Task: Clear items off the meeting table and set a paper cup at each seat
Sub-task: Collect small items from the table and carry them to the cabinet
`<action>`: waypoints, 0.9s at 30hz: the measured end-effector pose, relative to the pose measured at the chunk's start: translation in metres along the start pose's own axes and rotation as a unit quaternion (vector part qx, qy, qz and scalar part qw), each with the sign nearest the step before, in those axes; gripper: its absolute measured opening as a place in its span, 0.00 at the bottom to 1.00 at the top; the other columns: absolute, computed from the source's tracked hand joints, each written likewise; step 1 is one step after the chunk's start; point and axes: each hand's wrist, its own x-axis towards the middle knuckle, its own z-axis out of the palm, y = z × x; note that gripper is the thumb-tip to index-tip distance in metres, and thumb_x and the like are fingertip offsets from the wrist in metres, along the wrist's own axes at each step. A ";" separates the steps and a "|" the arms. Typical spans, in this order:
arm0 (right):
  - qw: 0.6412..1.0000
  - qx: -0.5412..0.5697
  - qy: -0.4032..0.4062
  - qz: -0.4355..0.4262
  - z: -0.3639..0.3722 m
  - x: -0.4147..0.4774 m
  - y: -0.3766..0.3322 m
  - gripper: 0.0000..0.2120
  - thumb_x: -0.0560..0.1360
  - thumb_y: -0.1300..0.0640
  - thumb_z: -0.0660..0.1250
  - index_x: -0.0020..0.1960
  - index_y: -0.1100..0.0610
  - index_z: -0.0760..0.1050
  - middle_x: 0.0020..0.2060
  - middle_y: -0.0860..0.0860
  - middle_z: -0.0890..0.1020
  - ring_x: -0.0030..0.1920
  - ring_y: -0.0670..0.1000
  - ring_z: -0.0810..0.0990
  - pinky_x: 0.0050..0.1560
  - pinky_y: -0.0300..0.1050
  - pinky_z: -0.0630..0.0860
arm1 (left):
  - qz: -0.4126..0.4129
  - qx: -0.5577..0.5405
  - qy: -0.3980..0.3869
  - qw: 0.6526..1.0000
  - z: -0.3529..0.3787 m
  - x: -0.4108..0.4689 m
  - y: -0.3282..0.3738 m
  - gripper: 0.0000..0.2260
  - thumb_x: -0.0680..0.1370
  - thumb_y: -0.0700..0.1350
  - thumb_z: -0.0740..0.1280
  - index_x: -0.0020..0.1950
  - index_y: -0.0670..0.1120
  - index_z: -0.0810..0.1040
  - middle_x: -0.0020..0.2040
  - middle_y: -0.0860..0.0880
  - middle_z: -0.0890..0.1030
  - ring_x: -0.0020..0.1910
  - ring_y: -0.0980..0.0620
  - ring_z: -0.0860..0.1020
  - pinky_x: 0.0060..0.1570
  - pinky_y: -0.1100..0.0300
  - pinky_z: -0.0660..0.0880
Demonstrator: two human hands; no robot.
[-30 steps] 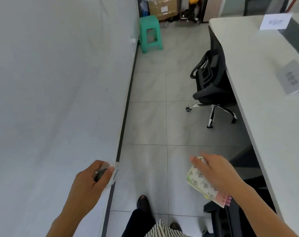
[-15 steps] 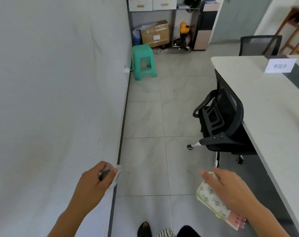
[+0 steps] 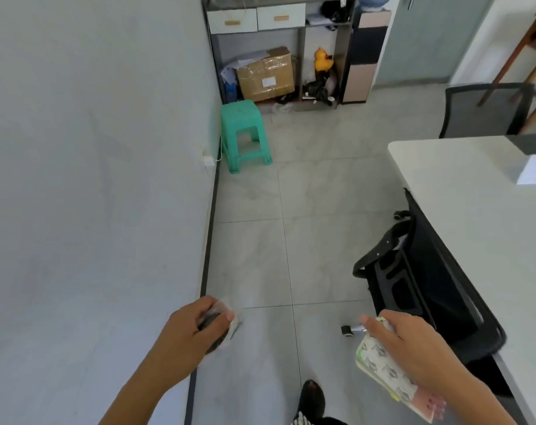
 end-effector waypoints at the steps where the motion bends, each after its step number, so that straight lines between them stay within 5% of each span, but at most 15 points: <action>1: 1.000 -0.009 -0.009 -0.011 -0.012 0.026 -0.010 0.25 0.75 0.34 0.56 0.33 0.54 0.65 0.26 0.48 0.72 0.28 0.46 0.70 0.33 0.40 0.68 | 0.003 -0.006 0.012 1.000 -0.006 0.022 0.008 0.14 0.78 0.51 0.66 0.44 0.39 0.77 0.38 0.40 0.79 0.30 0.54 0.75 0.33 0.67 0.72; 10: 0.994 -0.050 -0.040 -0.093 -0.074 0.249 -0.106 0.24 0.77 0.36 0.55 0.32 0.52 0.63 0.26 0.48 0.72 0.26 0.46 0.70 0.30 0.38 0.64 | -0.057 -0.016 0.077 0.995 -0.049 0.203 0.004 0.15 0.78 0.48 0.66 0.43 0.36 0.75 0.36 0.41 0.76 0.27 0.59 0.71 0.29 0.69 0.69; 15: 0.996 -0.070 -0.039 -0.051 -0.091 0.364 -0.145 0.24 0.77 0.35 0.53 0.33 0.52 0.65 0.27 0.49 0.73 0.27 0.46 0.71 0.30 0.37 0.65 | -0.051 0.008 0.067 0.996 -0.093 0.343 0.006 0.13 0.78 0.51 0.66 0.39 0.43 0.75 0.27 0.51 0.75 0.26 0.60 0.71 0.29 0.69 0.69; 27: 0.998 0.036 0.019 0.038 -0.183 0.594 -0.192 0.24 0.75 0.34 0.56 0.30 0.51 0.64 0.24 0.48 0.70 0.26 0.46 0.68 0.31 0.41 0.65 | 0.056 0.030 -0.039 0.997 -0.149 0.685 0.127 0.13 0.77 0.51 0.67 0.38 0.44 0.72 0.27 0.56 0.73 0.27 0.58 0.71 0.31 0.70 0.69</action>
